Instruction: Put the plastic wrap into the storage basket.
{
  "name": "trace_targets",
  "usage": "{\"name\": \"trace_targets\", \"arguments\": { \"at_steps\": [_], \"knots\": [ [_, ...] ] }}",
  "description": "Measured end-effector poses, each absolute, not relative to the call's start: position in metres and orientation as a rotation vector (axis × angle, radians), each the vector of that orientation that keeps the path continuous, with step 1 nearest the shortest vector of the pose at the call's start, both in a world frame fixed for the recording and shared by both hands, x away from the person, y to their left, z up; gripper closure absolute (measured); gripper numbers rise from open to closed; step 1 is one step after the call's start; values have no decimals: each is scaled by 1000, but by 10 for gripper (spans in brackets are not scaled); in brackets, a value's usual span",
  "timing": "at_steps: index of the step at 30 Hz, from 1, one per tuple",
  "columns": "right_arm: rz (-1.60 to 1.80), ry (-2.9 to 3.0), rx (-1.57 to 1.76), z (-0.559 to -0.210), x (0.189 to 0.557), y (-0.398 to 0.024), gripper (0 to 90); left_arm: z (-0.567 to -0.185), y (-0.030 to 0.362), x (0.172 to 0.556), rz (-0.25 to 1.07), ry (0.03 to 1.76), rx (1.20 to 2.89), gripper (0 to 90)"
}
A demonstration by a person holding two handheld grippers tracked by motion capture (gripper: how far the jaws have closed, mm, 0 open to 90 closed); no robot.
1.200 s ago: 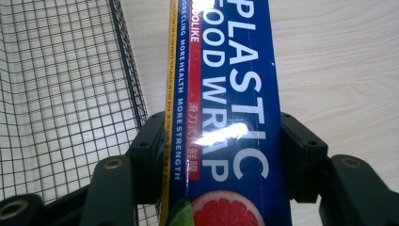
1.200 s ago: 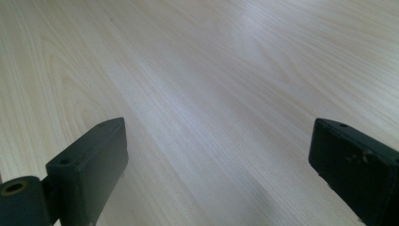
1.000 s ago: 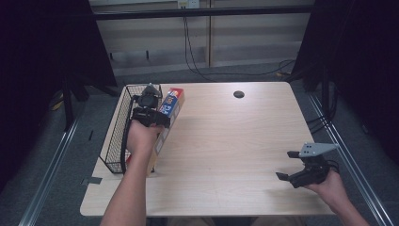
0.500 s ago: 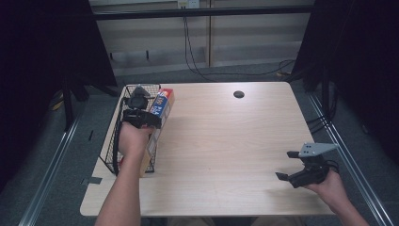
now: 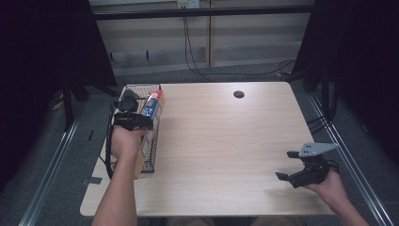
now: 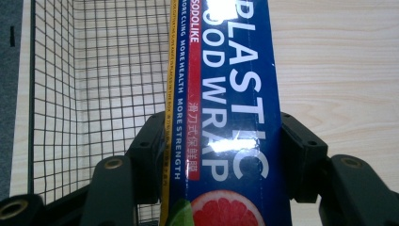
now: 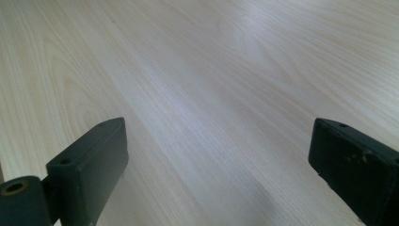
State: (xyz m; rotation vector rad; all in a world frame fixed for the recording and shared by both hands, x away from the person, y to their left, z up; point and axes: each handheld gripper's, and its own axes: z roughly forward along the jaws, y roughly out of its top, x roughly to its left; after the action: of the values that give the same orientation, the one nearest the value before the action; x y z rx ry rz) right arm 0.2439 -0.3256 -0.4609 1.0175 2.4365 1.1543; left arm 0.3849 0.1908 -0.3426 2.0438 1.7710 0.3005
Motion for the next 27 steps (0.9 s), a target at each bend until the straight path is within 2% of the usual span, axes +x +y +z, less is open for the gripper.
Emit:
{"name": "trace_targets", "arguments": {
  "at_steps": [27],
  "knots": [
    [1168,2441,1014,-461,244,-325,50,-356,210,381,330,1879,1952,431]
  ]
}}
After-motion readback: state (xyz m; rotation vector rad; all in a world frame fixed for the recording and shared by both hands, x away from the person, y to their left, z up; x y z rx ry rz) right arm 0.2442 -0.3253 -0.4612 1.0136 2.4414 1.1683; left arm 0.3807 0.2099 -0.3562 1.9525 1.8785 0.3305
